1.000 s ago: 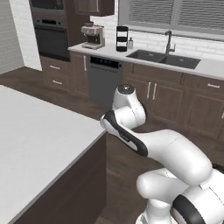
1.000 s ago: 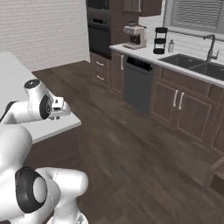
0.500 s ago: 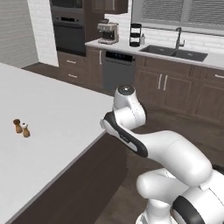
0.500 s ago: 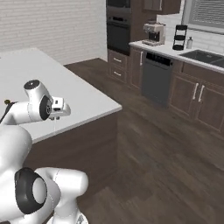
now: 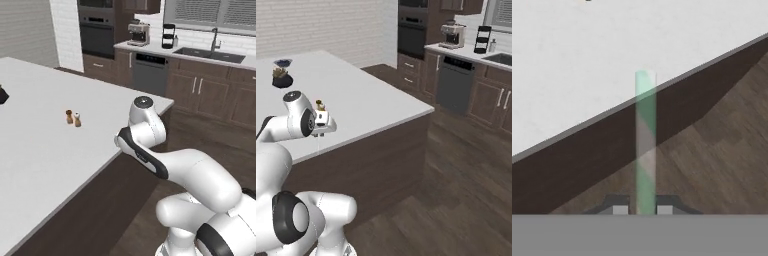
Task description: Take a straw from the drawer in front and place it inside the glass cup on the dining counter.
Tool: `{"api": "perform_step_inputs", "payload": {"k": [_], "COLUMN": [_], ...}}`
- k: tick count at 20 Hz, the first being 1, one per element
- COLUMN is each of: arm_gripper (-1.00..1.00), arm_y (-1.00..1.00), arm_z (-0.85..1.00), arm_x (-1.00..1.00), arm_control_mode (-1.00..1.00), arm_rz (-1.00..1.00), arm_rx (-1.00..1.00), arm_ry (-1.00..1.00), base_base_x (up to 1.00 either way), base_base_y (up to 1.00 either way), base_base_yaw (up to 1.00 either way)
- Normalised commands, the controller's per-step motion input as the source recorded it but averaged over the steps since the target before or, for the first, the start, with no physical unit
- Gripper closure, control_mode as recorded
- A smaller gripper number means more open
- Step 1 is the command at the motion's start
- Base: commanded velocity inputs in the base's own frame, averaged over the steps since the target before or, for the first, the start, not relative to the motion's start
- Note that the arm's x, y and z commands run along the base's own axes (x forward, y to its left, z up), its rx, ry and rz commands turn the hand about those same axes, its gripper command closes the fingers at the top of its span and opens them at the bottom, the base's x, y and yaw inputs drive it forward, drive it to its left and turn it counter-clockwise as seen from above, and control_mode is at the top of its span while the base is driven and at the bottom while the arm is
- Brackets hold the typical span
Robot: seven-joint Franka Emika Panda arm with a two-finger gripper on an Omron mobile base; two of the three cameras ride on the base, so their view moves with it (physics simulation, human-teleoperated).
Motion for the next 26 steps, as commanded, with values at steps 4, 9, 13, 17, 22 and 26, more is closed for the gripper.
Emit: {"api": "perform_step_inputs", "payload": {"k": [4, 9, 13, 17, 22, 26], "arm_gripper": [1.00, 1.00, 1.00, 1.00, 1.00, 1.00], "arm_y": [0.00, 0.00, 0.00, 0.00, 0.00, 0.00], "arm_z": [0.00, 0.00, 0.00, 0.00, 0.00, 0.00], "arm_x": [0.00, 0.00, 0.00, 0.00, 0.00, 0.00], "arm_control_mode": [1.00, 1.00, 1.00, 1.00, 1.00, 1.00], "arm_rz": [0.00, 0.00, 0.00, 0.00, 0.00, 0.00], "arm_rx": [0.00, 0.00, 0.00, 0.00, 0.00, 0.00], "arm_ry": [0.00, 0.00, 0.00, 0.00, 0.00, 0.00], "base_base_x": [-0.93, -0.90, -0.72, -0.20, 0.00, 0.00], "base_base_y": [1.00, 1.00, 0.98, 1.00, 1.00, 1.00], "base_base_yaw": [0.01, 0.01, 0.00, -0.04, -0.27, -0.35]}}
